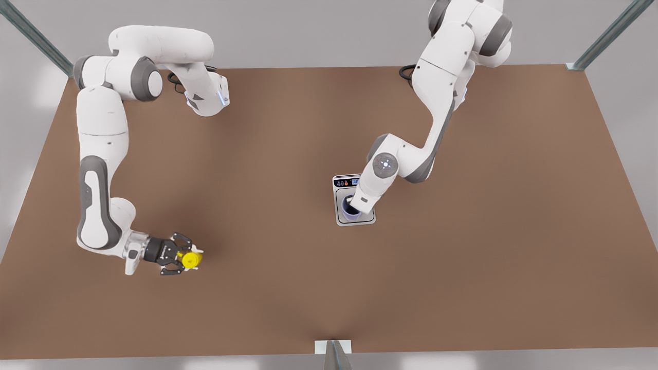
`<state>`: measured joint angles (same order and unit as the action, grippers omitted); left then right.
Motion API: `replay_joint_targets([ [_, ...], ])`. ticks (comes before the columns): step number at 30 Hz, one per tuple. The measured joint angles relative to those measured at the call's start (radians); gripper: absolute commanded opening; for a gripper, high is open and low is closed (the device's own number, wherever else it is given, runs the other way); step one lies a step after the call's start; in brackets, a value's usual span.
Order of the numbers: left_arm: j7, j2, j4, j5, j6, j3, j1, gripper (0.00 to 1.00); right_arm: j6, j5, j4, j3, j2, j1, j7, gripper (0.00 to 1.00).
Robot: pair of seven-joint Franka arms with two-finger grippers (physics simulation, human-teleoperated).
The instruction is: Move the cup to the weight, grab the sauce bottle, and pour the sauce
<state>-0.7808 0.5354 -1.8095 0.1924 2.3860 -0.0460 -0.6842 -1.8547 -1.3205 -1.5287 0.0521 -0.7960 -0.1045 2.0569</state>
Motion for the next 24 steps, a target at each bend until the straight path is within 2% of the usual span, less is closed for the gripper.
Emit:
replay_joint_targets([
  [2, 0.002, -0.003, 0.002, 0.005, -0.009, 0.000, 0.000, 0.77, -0.102, 0.072, 0.003, 0.000, 0.054, 0.063, -0.148, 0.53],
  [6, 0.002, -0.038, 0.004, 0.009, -0.059, -0.007, 0.000, 0.77, -0.340, 0.179, 0.004, 0.012, 0.126, 0.268, -0.392, 0.53],
  [7, 0.003, -0.051, 0.004, 0.009, -0.079, -0.010, 0.001, 0.77, -0.375, 0.188, 0.003, 0.046, 0.135, 0.338, -0.435, 0.53],
  [9, 0.002, -0.078, 0.023, 0.010, -0.126, -0.012, 0.002, 0.76, -0.387, 0.209, 0.010, 0.212, 0.139, 0.561, -0.550, 0.53],
  [12, 0.012, -0.127, 0.035, 0.010, -0.204, -0.036, 0.003, 0.76, -0.414, 0.255, 0.024, 0.393, 0.139, 0.835, -0.680, 0.53],
  [13, 0.038, -0.164, 0.033, 0.010, -0.250, -0.078, 0.006, 0.76, -0.415, 0.319, 0.030, 0.426, 0.139, 0.911, -0.751, 0.53],
  [14, 0.075, -0.195, 0.033, 0.016, -0.326, -0.157, 0.008, 1.00, -0.415, 0.364, 0.043, 0.446, 0.139, 0.949, -0.790, 0.53],
  [15, 0.130, -0.216, 0.033, 0.025, -0.388, -0.240, 0.009, 1.00, -0.415, 0.396, 0.045, 0.449, 0.140, 0.963, -0.795, 0.53],
  [17, 0.480, -0.240, 0.023, 0.050, -0.528, -0.516, 0.015, 1.00, -0.420, 0.431, 0.044, 0.453, 0.141, 0.987, -0.806, 0.53],
  [18, 0.617, -0.233, 0.020, 0.060, -0.539, -0.621, 0.016, 1.00, -0.436, 0.461, 0.041, 0.468, 0.141, 1.022, -0.836, 0.53],
  [19, 0.725, -0.239, 0.018, 0.065, -0.541, -0.675, 0.058, 1.00, -0.437, 0.466, 0.040, 0.501, 0.137, 1.065, -0.844, 0.53],
  [20, 0.809, -0.267, 0.018, 0.053, -0.539, -0.569, 0.249, 1.00, -0.437, 0.492, 0.034, 0.541, 0.136, 1.126, -0.871, 0.53],
  [21, 0.851, -0.327, 0.016, 0.019, -0.536, -0.361, 0.479, 1.00, -0.435, 0.562, 0.033, 0.561, 0.138, 1.173, -0.924, 0.53],
  [23, 0.889, -0.449, 0.010, -0.042, -0.573, -0.196, 0.639, 1.00, -0.425, 0.745, 0.033, 0.563, 0.140, 1.229, -0.954, 0.53],
  [24, 0.888, -0.444, 0.043, -0.063, -0.594, -0.096, 0.709, 1.00, -0.424, 0.805, 0.034, 0.563, 0.139, 1.247, -0.956, 0.53],
])
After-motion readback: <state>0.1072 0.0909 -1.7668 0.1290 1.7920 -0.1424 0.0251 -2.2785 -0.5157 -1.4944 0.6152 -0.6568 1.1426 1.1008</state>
